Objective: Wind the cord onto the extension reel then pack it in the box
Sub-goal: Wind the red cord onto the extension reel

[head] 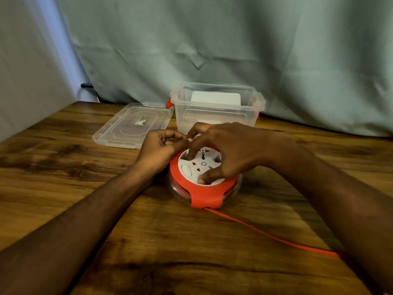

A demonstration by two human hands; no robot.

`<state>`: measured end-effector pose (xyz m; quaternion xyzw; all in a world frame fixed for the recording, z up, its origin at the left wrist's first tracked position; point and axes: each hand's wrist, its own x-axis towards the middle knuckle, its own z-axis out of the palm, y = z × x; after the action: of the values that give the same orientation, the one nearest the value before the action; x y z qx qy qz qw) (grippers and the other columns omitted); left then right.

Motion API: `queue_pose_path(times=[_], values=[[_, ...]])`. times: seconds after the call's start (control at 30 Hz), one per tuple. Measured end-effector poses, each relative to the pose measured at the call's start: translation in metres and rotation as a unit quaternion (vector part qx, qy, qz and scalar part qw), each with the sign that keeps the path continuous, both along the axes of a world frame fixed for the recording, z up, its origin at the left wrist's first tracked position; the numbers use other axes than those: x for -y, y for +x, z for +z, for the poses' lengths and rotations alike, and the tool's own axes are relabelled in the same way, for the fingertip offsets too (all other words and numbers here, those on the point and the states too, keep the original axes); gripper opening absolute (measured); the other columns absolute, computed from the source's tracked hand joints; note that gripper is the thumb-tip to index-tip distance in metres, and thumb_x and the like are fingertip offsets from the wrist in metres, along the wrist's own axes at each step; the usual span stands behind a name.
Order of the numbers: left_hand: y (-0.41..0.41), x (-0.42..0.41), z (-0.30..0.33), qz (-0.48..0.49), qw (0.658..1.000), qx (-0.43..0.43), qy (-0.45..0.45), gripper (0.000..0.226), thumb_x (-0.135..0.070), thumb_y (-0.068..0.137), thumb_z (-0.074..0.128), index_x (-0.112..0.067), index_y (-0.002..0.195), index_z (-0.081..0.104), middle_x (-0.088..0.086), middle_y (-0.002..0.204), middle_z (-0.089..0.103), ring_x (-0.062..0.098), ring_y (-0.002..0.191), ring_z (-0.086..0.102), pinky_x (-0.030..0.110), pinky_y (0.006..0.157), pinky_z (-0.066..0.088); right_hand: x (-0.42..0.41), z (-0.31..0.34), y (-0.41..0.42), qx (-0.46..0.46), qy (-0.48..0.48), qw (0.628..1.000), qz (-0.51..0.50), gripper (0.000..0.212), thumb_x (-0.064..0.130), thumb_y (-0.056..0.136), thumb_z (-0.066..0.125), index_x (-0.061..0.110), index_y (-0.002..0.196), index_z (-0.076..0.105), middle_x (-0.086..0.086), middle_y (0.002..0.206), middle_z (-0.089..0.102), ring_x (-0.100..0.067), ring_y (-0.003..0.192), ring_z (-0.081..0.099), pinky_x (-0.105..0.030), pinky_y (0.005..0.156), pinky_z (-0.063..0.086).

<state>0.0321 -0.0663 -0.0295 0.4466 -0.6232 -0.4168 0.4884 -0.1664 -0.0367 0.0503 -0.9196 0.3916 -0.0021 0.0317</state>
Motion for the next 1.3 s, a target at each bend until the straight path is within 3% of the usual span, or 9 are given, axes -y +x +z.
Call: queue_pose_path(times=[0.2, 0.37, 0.53, 0.6, 0.7, 0.87, 1.07, 1.17, 1.3], values=[[0.000, -0.001, 0.000, 0.005, 1.000, -0.002, 0.005, 0.011, -0.009, 0.093, 0.070, -0.005, 0.100, 0.079, 0.010, 0.090, 0.082, 0.019, 0.077, 0.078, 0.025, 0.068, 0.062, 0.001, -0.009, 0.007, -0.014, -0.087, 0.996, 0.007, 0.053, 0.076, 0.072, 0.062, 0.039, 0.109, 0.059, 0.009, 0.125, 0.050, -0.015, 0.088, 0.056, -0.029, 0.062, 0.036], [-0.002, -0.003, 0.001, 0.003, 1.000, -0.003, 0.003, 0.012, -0.009, 0.093, 0.071, -0.005, 0.101, 0.078, 0.012, 0.093, 0.081, 0.022, 0.082, 0.079, 0.028, 0.071, 0.063, 0.004, -0.011, 0.007, 0.001, -0.115, 0.993, -0.001, 0.054, 0.079, 0.074, 0.058, 0.029, 0.094, 0.063, 0.007, 0.116, 0.055, -0.013, 0.083, 0.055, -0.023, 0.057, 0.031], [-0.002, -0.004, 0.002, -0.005, 1.000, -0.022, 0.009, 0.005, -0.013, 0.090, 0.075, -0.015, 0.092, 0.079, 0.002, 0.083, 0.082, 0.013, 0.074, 0.079, 0.021, 0.063, 0.059, 0.006, -0.019, 0.013, 0.035, -0.145, 0.987, -0.056, 0.053, 0.085, 0.070, 0.051, 0.033, 0.069, 0.039, 0.007, 0.100, 0.062, -0.012, 0.076, 0.056, -0.024, 0.056, 0.028], [-0.003, -0.004, 0.002, -0.004, 1.000, -0.020, 0.012, 0.008, -0.014, 0.090, 0.075, -0.012, 0.096, 0.079, 0.006, 0.087, 0.082, 0.017, 0.076, 0.080, 0.023, 0.064, 0.060, 0.005, -0.025, 0.016, 0.056, -0.172, 0.980, -0.080, 0.057, 0.085, 0.070, 0.050, 0.029, 0.072, 0.039, 0.008, 0.089, 0.061, -0.012, 0.070, 0.054, -0.027, 0.059, 0.032], [-0.003, -0.004, 0.002, -0.007, 0.999, -0.032, 0.023, 0.012, -0.014, 0.090, 0.076, -0.006, 0.099, 0.079, 0.009, 0.088, 0.082, 0.018, 0.075, 0.080, 0.024, 0.063, 0.060, 0.006, -0.035, 0.019, 0.087, -0.226, 0.963, -0.116, 0.062, 0.082, 0.071, 0.050, 0.021, 0.084, 0.055, 0.006, 0.079, 0.061, -0.014, 0.065, 0.052, -0.028, 0.062, 0.034], [-0.002, -0.003, 0.002, -0.004, 0.999, -0.023, 0.022, 0.015, -0.016, 0.090, 0.076, -0.007, 0.101, 0.079, 0.007, 0.086, 0.082, 0.015, 0.071, 0.079, 0.022, 0.059, 0.059, 0.012, -0.039, 0.019, 0.081, -0.229, 0.962, -0.126, 0.065, 0.081, 0.075, 0.051, 0.019, 0.090, 0.063, 0.003, 0.093, 0.069, -0.016, 0.074, 0.060, -0.029, 0.064, 0.040], [0.000, -0.003, 0.002, -0.012, 1.000, -0.016, 0.020, 0.011, -0.017, 0.091, 0.075, -0.012, 0.099, 0.079, 0.006, 0.089, 0.082, 0.017, 0.075, 0.080, 0.023, 0.062, 0.059, 0.007, -0.016, 0.012, 0.049, -0.196, 0.979, -0.033, 0.046, 0.075, 0.080, 0.053, 0.031, 0.066, 0.052, 0.008, 0.094, 0.068, -0.013, 0.079, 0.061, -0.027, 0.066, 0.046], [0.001, -0.003, 0.002, -0.011, 1.000, -0.013, 0.015, 0.007, -0.016, 0.090, 0.075, -0.017, 0.095, 0.080, 0.004, 0.086, 0.082, 0.015, 0.073, 0.079, 0.022, 0.060, 0.059, 0.007, 0.004, -0.002, 0.045, -0.078, 0.995, 0.036, 0.024, 0.057, 0.080, 0.071, 0.034, 0.087, 0.071, 0.011, 0.116, 0.064, -0.008, 0.101, 0.060, -0.026, 0.075, 0.048], [-0.001, -0.003, 0.003, -0.003, 1.000, -0.003, 0.013, 0.008, -0.017, 0.090, 0.075, -0.014, 0.096, 0.079, 0.005, 0.082, 0.082, 0.014, 0.070, 0.079, 0.022, 0.059, 0.058, 0.004, 0.009, -0.009, 0.019, 0.057, 0.998, 0.029, 0.056, 0.061, 0.074, 0.078, 0.052, 0.127, 0.061, 0.014, 0.146, 0.041, -0.009, 0.127, 0.045, -0.032, 0.092, 0.046]])
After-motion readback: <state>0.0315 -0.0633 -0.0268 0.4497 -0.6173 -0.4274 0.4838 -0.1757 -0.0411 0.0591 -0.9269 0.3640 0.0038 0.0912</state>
